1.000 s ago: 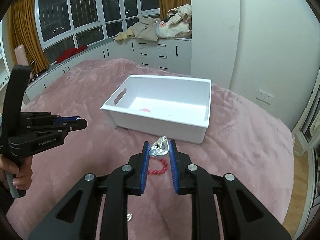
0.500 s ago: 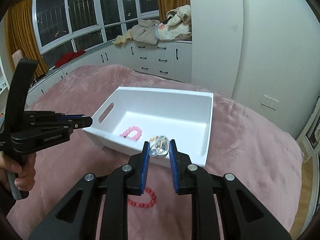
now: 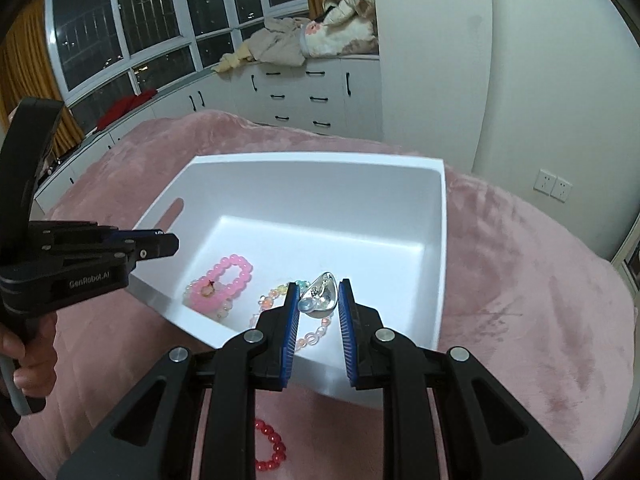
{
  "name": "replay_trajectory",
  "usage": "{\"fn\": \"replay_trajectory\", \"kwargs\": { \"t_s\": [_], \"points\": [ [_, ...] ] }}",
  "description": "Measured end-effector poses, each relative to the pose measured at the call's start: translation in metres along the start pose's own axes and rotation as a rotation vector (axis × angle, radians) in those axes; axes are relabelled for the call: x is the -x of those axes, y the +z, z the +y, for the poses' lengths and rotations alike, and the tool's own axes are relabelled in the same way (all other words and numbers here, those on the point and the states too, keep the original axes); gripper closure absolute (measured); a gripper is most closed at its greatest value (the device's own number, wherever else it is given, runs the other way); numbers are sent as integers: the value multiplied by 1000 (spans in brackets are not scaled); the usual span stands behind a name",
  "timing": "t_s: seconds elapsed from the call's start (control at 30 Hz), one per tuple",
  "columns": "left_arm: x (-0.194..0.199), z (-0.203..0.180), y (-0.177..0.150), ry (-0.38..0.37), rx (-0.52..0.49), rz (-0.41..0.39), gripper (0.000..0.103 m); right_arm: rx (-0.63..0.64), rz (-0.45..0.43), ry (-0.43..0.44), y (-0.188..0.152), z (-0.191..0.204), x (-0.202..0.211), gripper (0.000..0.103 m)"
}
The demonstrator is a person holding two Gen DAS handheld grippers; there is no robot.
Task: Organize jewelry
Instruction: 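Carry both silver charms into the white box and open both tools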
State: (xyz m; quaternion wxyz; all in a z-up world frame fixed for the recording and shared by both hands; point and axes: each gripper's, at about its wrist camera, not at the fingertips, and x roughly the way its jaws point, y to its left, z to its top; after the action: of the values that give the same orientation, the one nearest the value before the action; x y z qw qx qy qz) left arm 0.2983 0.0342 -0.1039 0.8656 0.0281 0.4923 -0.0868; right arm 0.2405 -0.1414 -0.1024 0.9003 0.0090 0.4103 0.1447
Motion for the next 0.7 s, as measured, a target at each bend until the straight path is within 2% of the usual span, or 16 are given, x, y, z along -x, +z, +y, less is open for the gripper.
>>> {"fn": "replay_trajectory", "kwargs": {
  "t_s": [0.07,0.1,0.13,0.17,0.2,0.23,0.27,0.3,0.33,0.43,0.7],
  "points": [
    [0,-1,-1,-1,-3,-2,69,-10,8,-1,-1,-2,-2,81],
    [2,-1,-2,-4,-2,-10,58,-17,3,-4,0,-3,-1,74],
    [6,-1,-3,-9,-3,-22,55,-26,-5,0,0,-4,0,64],
    [9,-1,-3,-18,-3,-27,54,-47,-25,12,-1,-6,5,41],
    [12,-1,-4,-27,0,-31,49,-58,-43,11,-1,-9,8,32],
    [16,-1,-5,-30,3,-39,43,-67,-62,0,-1,-10,14,31],
    [20,-1,-6,-31,4,-47,40,-72,-73,-2,-2,-11,17,23],
    [24,-2,-7,-35,4,-56,33,-80,-89,-10,-3,-12,24,9],
    [31,-1,-9,-40,6,-69,23,-87,-105,-18,-4,-12,30,6],
    [48,0,-12,-74,9,-109,12,-84,-149,-46,-5,-13,49,5],
    [80,0,-38,-91,-11,-117,11,-105,-165,-56,-16,-7,84,5]
  ]
}}
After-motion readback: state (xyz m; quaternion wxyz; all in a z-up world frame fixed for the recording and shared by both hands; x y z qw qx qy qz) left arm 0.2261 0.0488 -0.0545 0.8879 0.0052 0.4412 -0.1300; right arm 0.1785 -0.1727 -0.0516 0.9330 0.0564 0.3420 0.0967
